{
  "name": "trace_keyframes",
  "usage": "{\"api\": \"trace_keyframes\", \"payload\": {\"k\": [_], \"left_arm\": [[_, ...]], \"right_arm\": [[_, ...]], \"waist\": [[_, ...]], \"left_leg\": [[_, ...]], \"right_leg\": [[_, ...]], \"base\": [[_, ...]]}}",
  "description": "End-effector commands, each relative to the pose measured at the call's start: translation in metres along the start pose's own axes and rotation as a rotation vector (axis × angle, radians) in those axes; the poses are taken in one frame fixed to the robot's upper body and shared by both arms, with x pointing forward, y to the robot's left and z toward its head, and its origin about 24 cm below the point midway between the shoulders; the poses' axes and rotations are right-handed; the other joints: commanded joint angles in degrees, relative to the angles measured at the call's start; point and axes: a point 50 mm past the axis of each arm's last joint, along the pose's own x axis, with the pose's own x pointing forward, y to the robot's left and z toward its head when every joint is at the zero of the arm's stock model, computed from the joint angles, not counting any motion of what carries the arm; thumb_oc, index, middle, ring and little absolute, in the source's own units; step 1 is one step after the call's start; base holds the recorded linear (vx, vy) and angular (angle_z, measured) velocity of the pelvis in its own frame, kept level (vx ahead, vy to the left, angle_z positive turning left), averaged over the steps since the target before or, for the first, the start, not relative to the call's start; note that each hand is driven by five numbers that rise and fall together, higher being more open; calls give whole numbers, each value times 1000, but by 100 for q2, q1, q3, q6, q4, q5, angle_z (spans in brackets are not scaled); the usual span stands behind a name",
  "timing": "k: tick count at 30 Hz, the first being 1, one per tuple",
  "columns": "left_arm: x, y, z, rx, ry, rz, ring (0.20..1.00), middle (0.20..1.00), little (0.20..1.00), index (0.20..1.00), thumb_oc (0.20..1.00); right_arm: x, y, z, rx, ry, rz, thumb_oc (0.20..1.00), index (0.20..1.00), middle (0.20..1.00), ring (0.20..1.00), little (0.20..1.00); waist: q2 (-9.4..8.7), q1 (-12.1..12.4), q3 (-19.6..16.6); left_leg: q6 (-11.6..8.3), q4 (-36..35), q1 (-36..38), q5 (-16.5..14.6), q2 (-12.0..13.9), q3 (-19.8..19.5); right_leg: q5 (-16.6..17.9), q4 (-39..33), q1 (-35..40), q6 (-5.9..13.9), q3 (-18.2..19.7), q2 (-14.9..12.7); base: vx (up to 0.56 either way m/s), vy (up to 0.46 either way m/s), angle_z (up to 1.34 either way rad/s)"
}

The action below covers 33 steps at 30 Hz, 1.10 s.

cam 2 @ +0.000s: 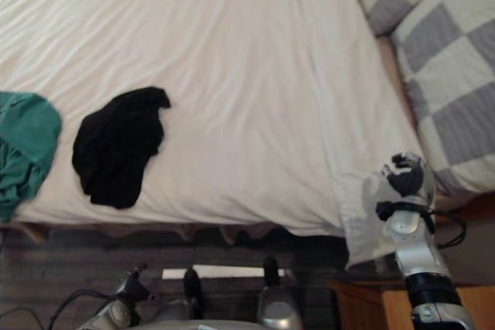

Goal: Tidy up the quilt and then pick up the clothes from the bed and put them into the laundry hamper.

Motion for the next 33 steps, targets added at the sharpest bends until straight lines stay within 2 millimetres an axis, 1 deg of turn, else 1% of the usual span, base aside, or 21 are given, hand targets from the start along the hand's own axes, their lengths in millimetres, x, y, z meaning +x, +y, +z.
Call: {"api": "trace_keyframes", "payload": {"k": [1, 4, 5, 8, 12, 13, 14, 15, 16, 18, 19, 21, 22, 23, 24, 25, 27, 28, 29, 32, 33], "left_arm": [[9, 44, 2, -111, 28, 169, 1000, 1000, 1000, 1000, 1000], [8, 47, -1, -115, 37, 181, 1000, 1000, 1000, 1000, 1000], [7, 46, -5, -106, 46, 178, 1000, 1000, 1000, 1000, 1000], [5, 44, -14, -100, 71, 169, 1000, 1000, 1000, 1000, 1000], [1, 34, -25, -72, 97, 130, 1000, 1000, 1000, 1000, 1000], [1, 34, -25, -71, 98, 130, 1000, 1000, 1000, 1000, 1000], [0, 27, -27, -38, 100, 102, 1000, 1000, 1000, 1000, 1000], [0, 24, -26, -26, 98, 91, 1000, 1000, 1000, 1000, 1000], [0, 24, -26, -26, 97, 91, 1000, 1000, 1000, 1000, 1000], [3, 29, -22, -38, 98, 105, 1000, 1000, 1000, 1000, 1000], [2, 30, -26, -27, 112, 97, 1000, 1000, 1000, 1000, 1000], [0, 19, -29, -19, 119, 64, 1000, 1000, 1000, 1000, 1000], [1, 17, -26, -32, 111, 64, 1000, 1000, 1000, 1000, 1000], [3, 19, -18, -98, 93, 79, 1000, 1000, 1000, 1000, 1000], [3, 20, -18, -125, 98, 96, 1000, 1000, 1000, 1000, 1000], [0, 18, -28, -155, 136, 112, 1000, 1000, 1000, 1000, 1000], [-3, 2, -32, -155, 172, 89, 1000, 1000, 1000, 1000, 1000], [-4, 1, -32, -155, 173, 88, 1000, 1000, 1000, 1000, 1000], [-7, -8, -36, -146, 189, 81, 1000, 1000, 1000, 1000, 1000], [-7, -15, -34, -135, 196, 69, 1000, 1000, 1000, 1000, 1000], [-10, -20, -39, -107, 215, 44, 1000, 1000, 1000, 1000, 1000]], "right_arm": [[-9, -14, -38, 38, 178, -66, 200, 200, 200, 200, 200], [-45, 6, -88, 1, 368, 35, 200, 200, 200, 200, 200], [-80, 21, -123, -36, 520, 135, 200, 200, 200, 200, 200], [-140, 32, -171, -62, 776, 243, 200, 200, 200, 200, 200], [-204, 30, -207, -138, 1037, 363, 200, 200, 200, 200, 200], [-204, 30, -207, -138, 1037, 364, 200, 200, 200, 200, 200], [-221, 29, -214, -152, 1114, 391, 598, 598, 598, 598, 598], [-224, 31, -214, -134, 1134, 407, 1000, 1000, 1000, 1000, 1000], [-224, 31, -214, -133, 1134, 406, 1000, 1000, 1000, 1000, 1000], [-216, 48, -203, -110, 1087, 458, 1000, 1000, 1000, 1000, 1000], [-209, 61, -193, -115, 1017, 512, 1000, 1000, 1000, 1000, 1000], [-198, 64, -188, -93, 980, 506, 1000, 1000, 1000, 1000, 1000], [-190, 69, -181, -47, 954, 483, 1000, 1000, 1000, 1000, 1000], [-178, 72, -174, -20, 920, 466, 1000, 1000, 1000, 1000, 1000], [-173, 74, -170, -13, 903, 459, 1000, 1000, 1000, 1000, 1000], [-172, 75, -169, 8, 911, 448, 1000, 1000, 1000, 1000, 1000], [-180, 86, -164, -8, 888, 493, 1000, 1000, 1000, 1000, 1000], [-180, 86, -165, -9, 889, 493, 1000, 1000, 1000, 1000, 1000], [-186, 90, -164, -46, 876, 533, 1000, 1000, 1000, 1000, 1000], [-185, 88, -165, -72, 868, 529, 1000, 1000, 1000, 1000, 1000], [-188, 87, -167, -76, 878, 540, 1000, 1000, 1000, 1000, 1000]], "waist": [[-144, -66, 304], [-175, -110, 266], [-224, -131, 255], [-329, -153, 184], [-447, -136, -112], [-454, -133, -105], [-441, -99, -195], [-424, -98, -215], [-428, -92, -202], [-317, -63, -178], [-242, -95, -181], [-265, 4, -172], [-308, 0, -95], [-260, 27, -10], [-254, 73, 26], [-237, 114, 26], [-222, 171, -136], [-231, 178, -130], [-224, 218, -292], [-198, 213, -469], [-140, 163, -566]], "left_leg": [[-287, 962, -29, -1037, 413, -272], [-261, 1150, -176, -1147, 415, -313], [-248, 1125, -128, -1166, 417, -290], [-220, 909, 118, -1192, 372, -217], [-114, 257, 496, -1031, 185, -165], [-111, 216, 532, -1012, 176, -158], [-59, -119, 702, -923, 79, -200], [-33, -306, 817, -880, 16, -198], [-29, -343, 849, -863, 8, -190], [27, -569, 1020, -749, -2, -105], [79, -516, 1047, -775, -93, -80], [69, 169, 788, -963, -270, -23], [-79, 846, 479, -990, -324, -65], [-373, 1680, 50, -702, -233, -118], [-604, 2009, -136, -403, -150, -120], [-715, 2027, -265, -263, 28, -102], [-552, 1249, -62, -447, 425, -8], [-551, 1209, -10, -446, 414, 12], [-528, 224, 222, -281, 819, -227], [-778, -335, 338, 53, 1435, -738], [-806, -430, 444, -11, 1516, -744]], "right_leg": [[-693, 1152, -645, 206, 165, -218], [-735, 1247, -702, 213, 105, -268], [-699, 1171, -644, 230, 82, -278], [-580, 855, -388, 292, 53, -286], [-226, 248, -73, 433, 34, -375], [-217, 225, -47, 437, 35, -381], [-96, 161, 15, 548, 8, -434], [-58, 206, 32, 601, 20, -455], [-61, 208, 43, 605, 26, -460], [-163, 727, -44, 664, -57, -410], [-358, 788, 62, 563, -13, -97], [-612, 430, 407, 318, -209, -145], [-710, 310, 529, 160, -131, -149], [-786, 246, 572, 43, -201, -168], [-794, 168, 641, -14, -224, -187], [-777, 8, 757, -31, -289, -221], [-699, -209, 815, 150, -382, -443], [-700, -227, 847, 156, -373, -454], [-570, -417, 936, 369, -331, -665], [-416, -696, 1040, 675, -280, -1049], [-414, -682, 1103, 765, -318, -1151]], "base": [[-55, -22, 30], [10, 22, 14], [25, 67, -7], [37, 87, 4], [57, 98, -14], [33, 120, -21], [13, 129, -16], [11, 129, -5], [-28, 162, 2], [-18, 148, 2], [23, 111, -2], [28, 81, -11], [-29, 65, 10], [-76, 101, 51], [-70, 165, 84], [0, 227, 60], [105, 257, 16], [239, 404, 4], [222, 502, 1], [208, 575, -9], [232, 517, -23]]}}
